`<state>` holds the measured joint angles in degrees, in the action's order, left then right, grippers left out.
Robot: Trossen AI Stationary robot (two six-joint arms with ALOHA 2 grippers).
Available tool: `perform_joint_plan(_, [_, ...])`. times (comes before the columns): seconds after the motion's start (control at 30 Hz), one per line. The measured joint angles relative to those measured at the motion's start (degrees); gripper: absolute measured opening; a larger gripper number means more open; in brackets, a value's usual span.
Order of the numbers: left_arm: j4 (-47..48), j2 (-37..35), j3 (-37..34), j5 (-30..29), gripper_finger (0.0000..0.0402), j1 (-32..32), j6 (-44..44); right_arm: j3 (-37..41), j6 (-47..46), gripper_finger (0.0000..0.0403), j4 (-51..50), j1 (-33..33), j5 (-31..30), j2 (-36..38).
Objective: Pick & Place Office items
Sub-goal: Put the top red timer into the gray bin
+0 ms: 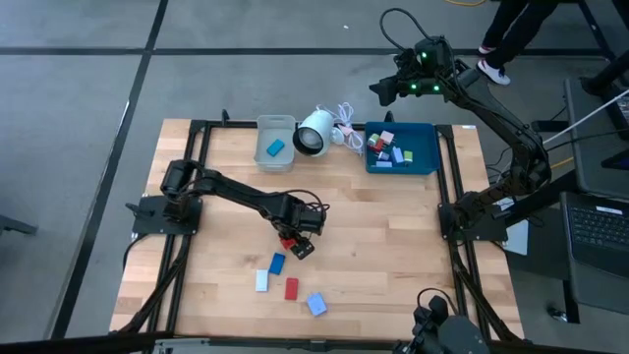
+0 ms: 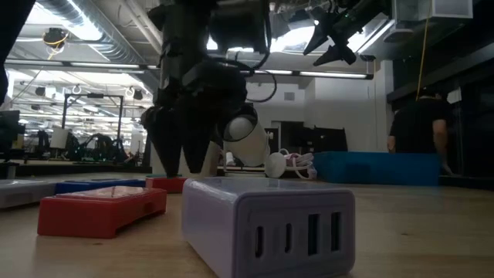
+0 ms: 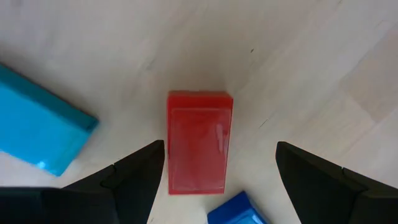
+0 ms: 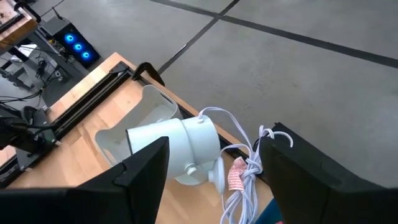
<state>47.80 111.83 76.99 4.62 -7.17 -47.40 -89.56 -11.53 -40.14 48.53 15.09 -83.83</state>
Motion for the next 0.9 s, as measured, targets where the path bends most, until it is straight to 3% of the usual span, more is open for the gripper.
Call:
perform_joint_plan(0.23, [0.38,3.43,0.28,3.54,0.0301,-0.26,0.59,0.0,-1.31,0.0256,0.0,0.0,-0.5,0.0])
perform_joint_plan(0.33, [0.72,4.3,0.28,1.97,0.0288,-0.76,0.7,0.0,-1.35,0.0256,0.0,0.0,-0.5,0.0])
perform_joint_plan(0.43, [0.76,4.33,0.22,1.43,0.0253,-0.61,0.53,0.0,-1.35,0.0256,0.0,0.0,-0.52,0.0])
perform_joint_plan(0.63, [1.28,4.42,0.09,1.45,0.0148,0.52,0.48,0.0,-1.31,0.0256,0.0,0.0,-0.57,0.0])
perform_joint_plan(0.9, [-0.62,2.33,-0.28,1.46,0.0148,1.67,0.55,0.0,-1.09,0.0256,0.01,0.0,-0.67,0.0])
